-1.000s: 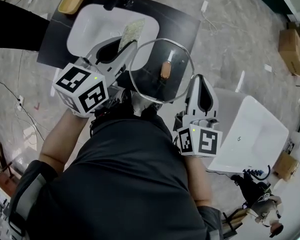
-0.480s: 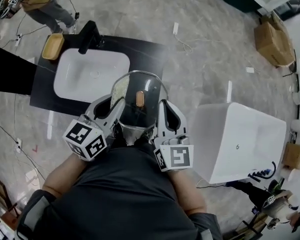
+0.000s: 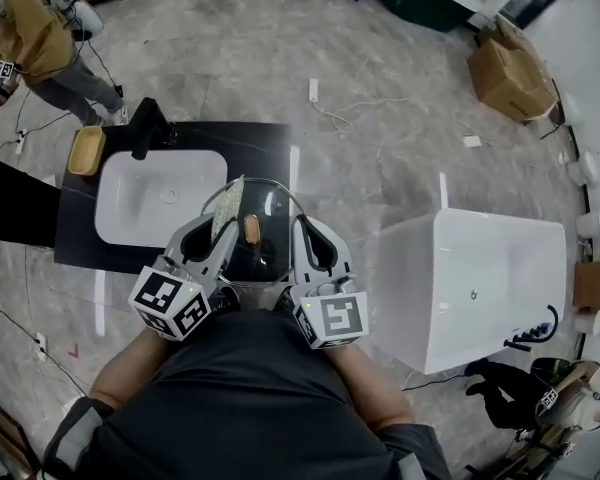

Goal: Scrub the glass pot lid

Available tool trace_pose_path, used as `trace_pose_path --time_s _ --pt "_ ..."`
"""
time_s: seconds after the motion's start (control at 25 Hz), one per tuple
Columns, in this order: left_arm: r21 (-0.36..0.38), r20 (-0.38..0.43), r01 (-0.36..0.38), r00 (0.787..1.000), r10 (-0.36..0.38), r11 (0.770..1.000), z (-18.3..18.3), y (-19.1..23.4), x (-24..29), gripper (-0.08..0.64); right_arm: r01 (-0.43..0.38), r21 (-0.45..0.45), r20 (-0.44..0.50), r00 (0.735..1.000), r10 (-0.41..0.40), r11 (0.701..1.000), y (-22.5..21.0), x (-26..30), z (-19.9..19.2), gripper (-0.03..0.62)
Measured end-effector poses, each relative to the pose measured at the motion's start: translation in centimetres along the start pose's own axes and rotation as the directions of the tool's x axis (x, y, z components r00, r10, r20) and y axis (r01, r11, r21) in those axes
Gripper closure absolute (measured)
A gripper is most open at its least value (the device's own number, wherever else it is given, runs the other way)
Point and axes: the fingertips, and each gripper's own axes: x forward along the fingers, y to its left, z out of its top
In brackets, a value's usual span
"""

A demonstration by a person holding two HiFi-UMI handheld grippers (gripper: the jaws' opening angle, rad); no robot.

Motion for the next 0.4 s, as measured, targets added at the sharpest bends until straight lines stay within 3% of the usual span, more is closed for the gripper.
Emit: trace_pose_path --time_s 0.4 --pt "0.005 0.003 0.025 1.0 -0.025 1.0 0.52 -0.77 0.59 0.485 0.024 -0.002 -0.003 1.0 -0.024 1.0 -0.6 -0.72 0.72 0.586"
